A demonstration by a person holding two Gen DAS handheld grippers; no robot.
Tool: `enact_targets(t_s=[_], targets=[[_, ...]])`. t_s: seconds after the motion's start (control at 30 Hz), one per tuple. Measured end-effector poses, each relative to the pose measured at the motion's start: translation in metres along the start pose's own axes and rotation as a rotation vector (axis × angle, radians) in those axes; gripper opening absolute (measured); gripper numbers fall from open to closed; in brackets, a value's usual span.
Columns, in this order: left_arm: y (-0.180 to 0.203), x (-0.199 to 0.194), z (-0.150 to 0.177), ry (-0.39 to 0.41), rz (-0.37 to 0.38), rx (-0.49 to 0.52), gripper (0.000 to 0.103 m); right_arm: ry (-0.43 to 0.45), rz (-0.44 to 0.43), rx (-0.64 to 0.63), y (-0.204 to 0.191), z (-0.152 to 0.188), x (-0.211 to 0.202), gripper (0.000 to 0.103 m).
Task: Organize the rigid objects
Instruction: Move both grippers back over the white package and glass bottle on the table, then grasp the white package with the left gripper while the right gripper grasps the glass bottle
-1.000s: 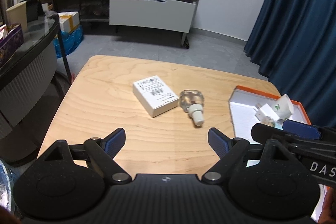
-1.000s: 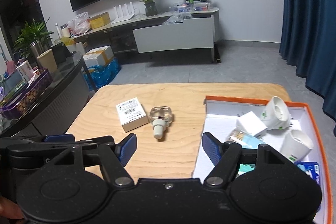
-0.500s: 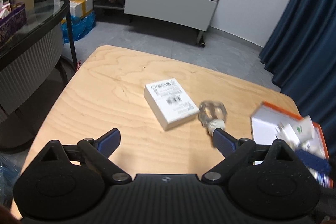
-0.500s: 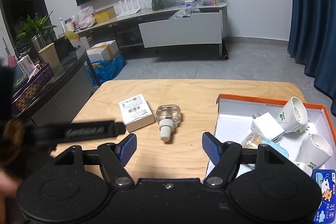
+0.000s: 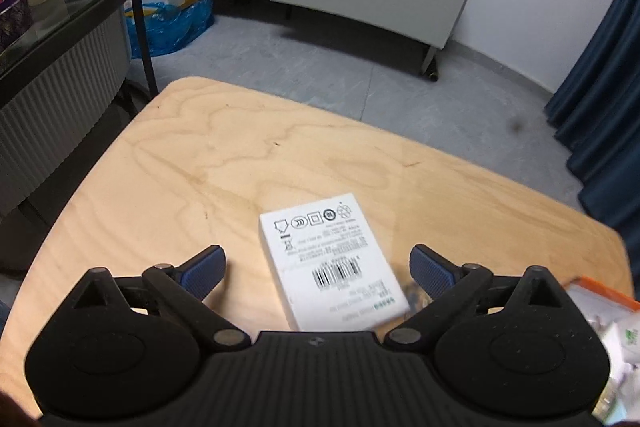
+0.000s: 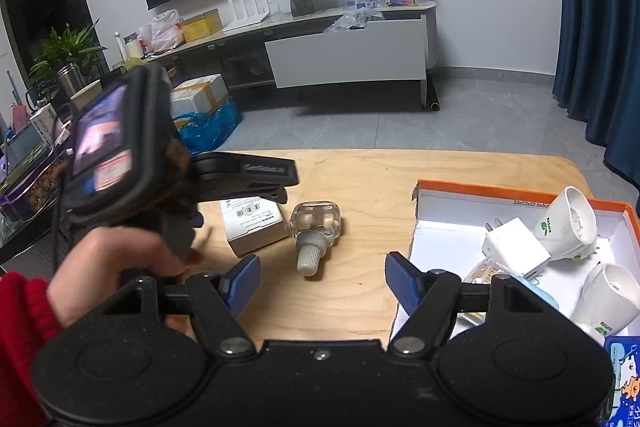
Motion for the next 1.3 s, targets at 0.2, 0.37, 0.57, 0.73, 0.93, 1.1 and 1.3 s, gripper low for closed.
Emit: enact_targets(t_s=[0.2, 0.37, 0.57, 0.73, 0.93, 1.1, 1.3], targets=[[-0.009, 0.005, 0.002, -0.012, -0.033, 0.090, 0.101, -0.006, -0.006, -0.008, -0.004, 0.000, 0.007, 0.082], [-0.025, -0.008, 0.009, 0.022, -0.007, 0.170, 0.093, -0.024, -0.007, -0.001, -0.005, 0.003, 0.015, 0.083], [-0.017, -0.013, 0.012, 0.040, 0.011, 0.282, 0.060, -0.046, -0.001, -0.001, -0.013, 0.001, 0.029, 0.082], [-0.023, -0.015, 0.005, 0.051, 0.039, 0.262, 0.060, -0.067, 0.014, -0.007, -0.020, -0.005, 0.049, 0.083], [-0.037, -0.035, 0.007, 0.078, 0.039, 0.239, 0.060, -0.121, 0.008, 0.002, -0.036, -0.013, 0.086, 0.082], [-0.043, -0.045, 0.012, 0.085, 0.049, 0.226, 0.060, -0.137, 0.047, -0.016, -0.047, -0.017, 0.114, 0.081], [-0.044, -0.048, 0.016, 0.091, 0.064, 0.223, 0.060, -0.103, 0.100, -0.057, -0.053, -0.013, 0.125, 0.061]])
Point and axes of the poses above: each gripper's, at about its wrist camera, not at the fingertips, and x roughly the way its jaws point, y to its right, z to its underside, the point moved 7 cm from there along x, roughly the way its jaws point, and after that the axes turned 13 degrees about z, right-handed, at the moved point
